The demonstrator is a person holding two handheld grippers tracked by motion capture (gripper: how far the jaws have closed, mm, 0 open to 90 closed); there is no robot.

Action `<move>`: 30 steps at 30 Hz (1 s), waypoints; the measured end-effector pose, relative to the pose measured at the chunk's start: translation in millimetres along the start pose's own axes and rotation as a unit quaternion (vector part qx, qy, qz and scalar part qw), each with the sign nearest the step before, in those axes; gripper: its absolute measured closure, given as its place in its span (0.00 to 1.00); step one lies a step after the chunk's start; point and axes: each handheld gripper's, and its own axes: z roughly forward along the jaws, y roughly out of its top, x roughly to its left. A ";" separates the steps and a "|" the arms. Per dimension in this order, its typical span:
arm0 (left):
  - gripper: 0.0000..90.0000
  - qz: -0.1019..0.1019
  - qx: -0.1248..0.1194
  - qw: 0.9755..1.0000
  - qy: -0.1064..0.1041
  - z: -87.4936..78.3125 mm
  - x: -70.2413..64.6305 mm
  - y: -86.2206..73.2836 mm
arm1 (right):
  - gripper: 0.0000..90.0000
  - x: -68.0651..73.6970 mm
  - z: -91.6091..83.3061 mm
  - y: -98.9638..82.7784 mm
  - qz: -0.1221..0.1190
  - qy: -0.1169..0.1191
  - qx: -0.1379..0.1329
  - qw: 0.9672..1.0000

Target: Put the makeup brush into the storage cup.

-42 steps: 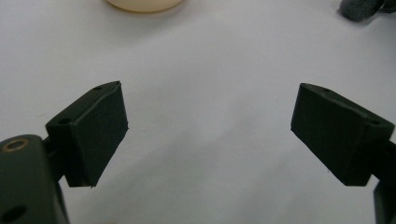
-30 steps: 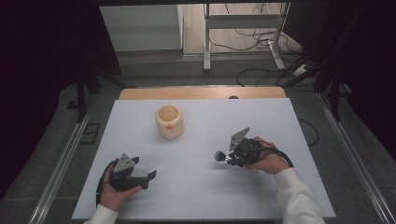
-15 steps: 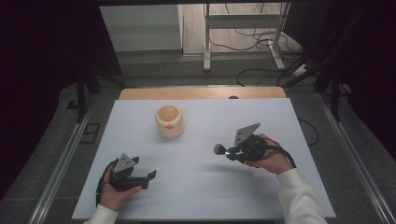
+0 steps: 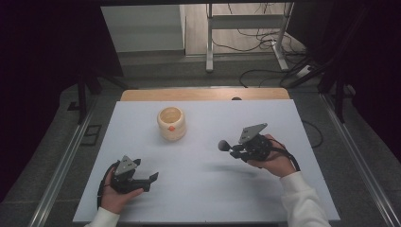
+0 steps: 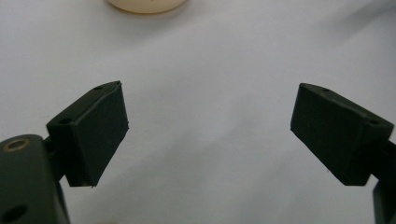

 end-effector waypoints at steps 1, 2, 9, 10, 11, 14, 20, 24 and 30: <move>0.13 0.000 -0.001 1.000 -0.001 -0.1 0.0 0.0 | 0.79 0.1 -0.9 0.5 0.004 -0.003 -0.002 1.000; 0.13 0.000 -0.001 1.000 0.000 -0.2 0.0 0.1 | 0.79 0.0 -1.7 0.8 0.009 -0.006 -0.006 1.000; 0.13 0.000 -0.001 1.000 -0.001 -0.1 -0.1 0.0 | 0.79 -0.8 -5.4 1.6 0.028 -0.027 -0.018 0.999; 0.13 0.001 0.000 1.000 0.000 -0.1 -0.1 0.0 | 0.79 -1.2 -5.9 1.6 0.030 -0.028 -0.019 0.999; 0.13 0.000 0.000 1.000 -0.001 0.0 -0.1 0.0 | 0.79 -1.5 -6.4 1.6 0.033 -0.028 -0.022 0.999; 0.13 0.001 0.000 1.000 -0.001 0.2 -0.1 -0.1 | 0.79 -1.4 -7.7 2.1 0.041 -0.035 -0.026 0.998; 0.13 0.001 0.000 1.000 -0.001 0.2 0.0 -0.1 | 0.79 -2.2 -10.7 2.8 0.053 -0.041 -0.038 0.997; 0.13 0.001 0.001 1.000 -0.001 0.5 -0.2 -0.2 | 0.79 -2.4 -13.9 3.6 0.060 -0.048 -0.047 0.996; 0.13 0.001 0.000 1.000 -0.001 0.5 0.0 -0.3 | 0.79 -2.8 -17.2 4.3 0.073 -0.057 -0.059 0.994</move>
